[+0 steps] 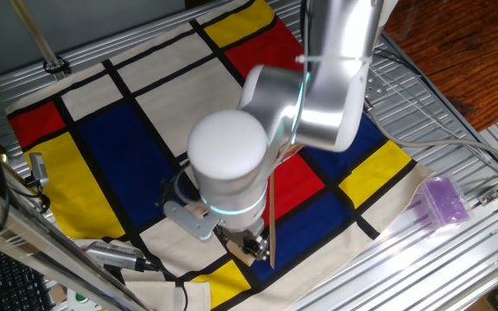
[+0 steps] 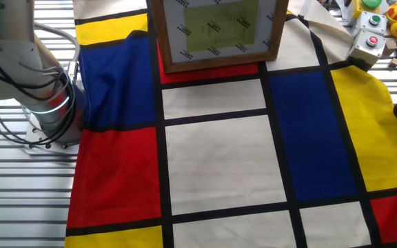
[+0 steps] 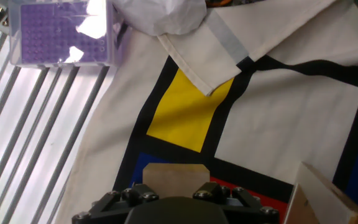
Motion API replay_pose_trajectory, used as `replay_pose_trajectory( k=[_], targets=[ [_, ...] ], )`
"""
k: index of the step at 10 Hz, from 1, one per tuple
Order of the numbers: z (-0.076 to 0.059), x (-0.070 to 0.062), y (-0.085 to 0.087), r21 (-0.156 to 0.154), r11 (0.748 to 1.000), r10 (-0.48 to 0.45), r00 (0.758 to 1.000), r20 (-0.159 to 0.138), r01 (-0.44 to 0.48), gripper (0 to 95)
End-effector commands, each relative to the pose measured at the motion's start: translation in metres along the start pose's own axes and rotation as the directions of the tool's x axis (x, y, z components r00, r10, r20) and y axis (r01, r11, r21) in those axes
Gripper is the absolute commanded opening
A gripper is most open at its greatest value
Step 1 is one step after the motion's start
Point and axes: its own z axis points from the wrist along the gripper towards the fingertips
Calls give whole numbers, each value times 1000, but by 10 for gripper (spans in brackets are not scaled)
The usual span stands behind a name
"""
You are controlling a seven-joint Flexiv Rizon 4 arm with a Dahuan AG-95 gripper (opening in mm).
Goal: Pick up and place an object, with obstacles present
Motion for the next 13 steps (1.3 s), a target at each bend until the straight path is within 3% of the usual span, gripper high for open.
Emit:
replay_pose_trajectory(
  k=[1,4,6,9,13],
  targets=[
    [-2,-4,0,3,1000,5,1000,-2,-5,0],
    [-4,-6,-2,2,1000,0,1000,2,0,0],
    [-13,-8,-4,-3,1000,-2,1000,4,2,0],
    [-13,-8,-4,-19,999,-34,999,4,34,0],
    [-13,-8,-4,-13,999,-32,999,0,32,0]
  ],
)
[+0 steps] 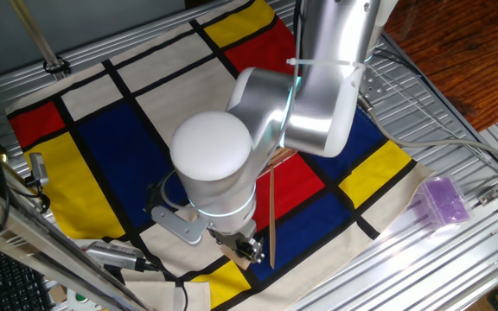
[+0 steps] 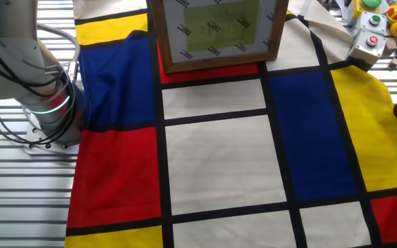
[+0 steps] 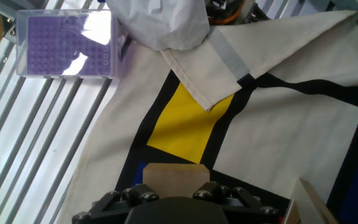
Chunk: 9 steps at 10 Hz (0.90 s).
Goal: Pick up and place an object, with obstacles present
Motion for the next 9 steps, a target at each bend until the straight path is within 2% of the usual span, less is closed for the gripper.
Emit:
replay_pose_trajectory(
  k=[1,3,6,9],
  targets=[
    [0,0,0,5,1000,16,1000,-3,-16,0],
    [1,0,0,6,1000,17,1000,3,-17,0],
    [32,-7,0,15,1000,23,1000,14,-23,0],
    [61,-7,-4,23,1000,15,999,28,-15,0]
  ],
)
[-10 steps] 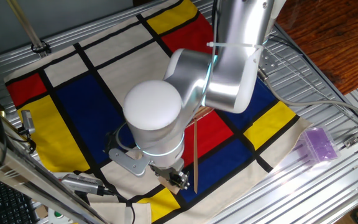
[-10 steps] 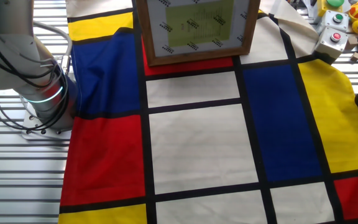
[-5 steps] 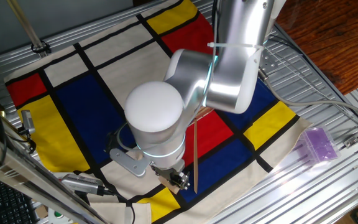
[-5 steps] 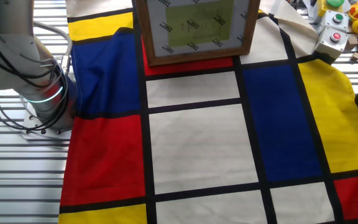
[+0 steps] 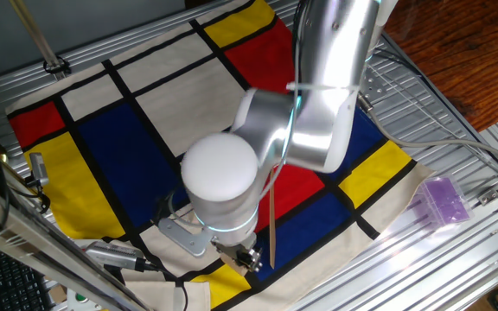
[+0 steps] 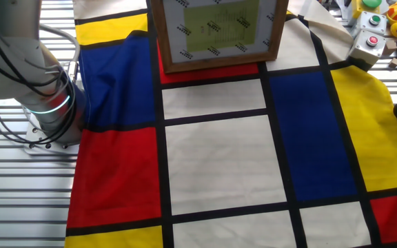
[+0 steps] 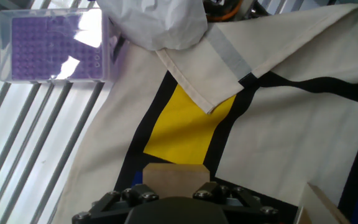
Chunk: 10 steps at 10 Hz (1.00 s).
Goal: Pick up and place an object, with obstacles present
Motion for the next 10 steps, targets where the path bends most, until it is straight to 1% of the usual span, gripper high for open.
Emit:
replay_pose_trajectory(
  k=[1,3,4,5,6,10],
  targets=[
    [11,1,-2,9,1000,-9,1000,13,8,0],
    [21,1,-3,11,1000,-20,1000,17,19,0],
    [25,2,-3,15,1000,-26,1000,15,26,0],
    [26,2,-3,16,999,-31,999,15,31,0],
    [26,2,-3,20,999,-40,999,12,40,190],
    [26,2,-3,23,998,-54,999,11,53,190]
  ],
)
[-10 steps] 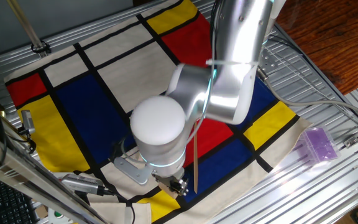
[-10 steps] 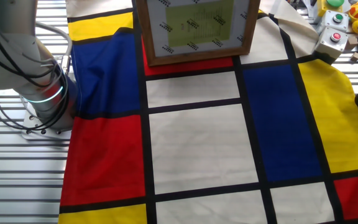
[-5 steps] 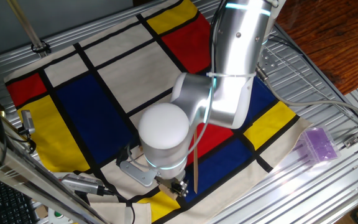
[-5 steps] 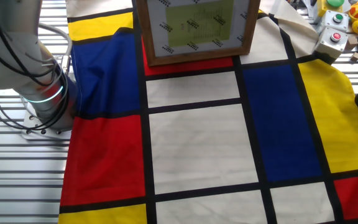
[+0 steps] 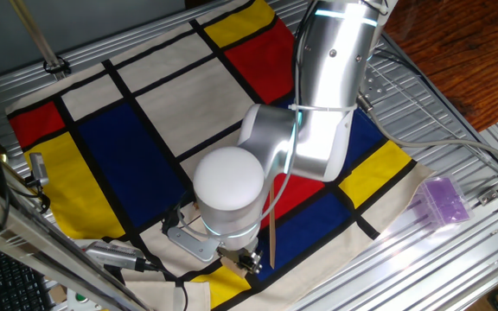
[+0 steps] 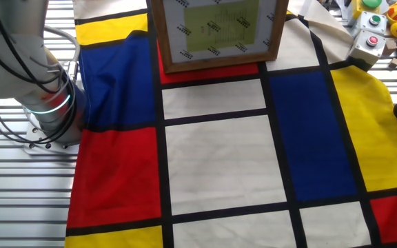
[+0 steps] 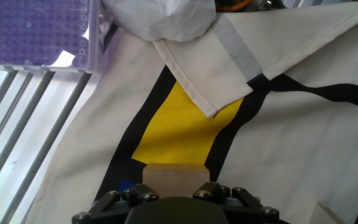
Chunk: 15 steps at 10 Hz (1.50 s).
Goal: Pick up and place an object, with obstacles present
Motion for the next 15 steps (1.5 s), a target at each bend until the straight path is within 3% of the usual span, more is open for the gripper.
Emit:
replay_pose_trajectory(
  k=[1,15],
  targets=[
    [0,0,0,3,1000,-1,1000,-1,1,380],
    [0,0,0,3,1000,-1,1000,-1,1,380]
  ],
)
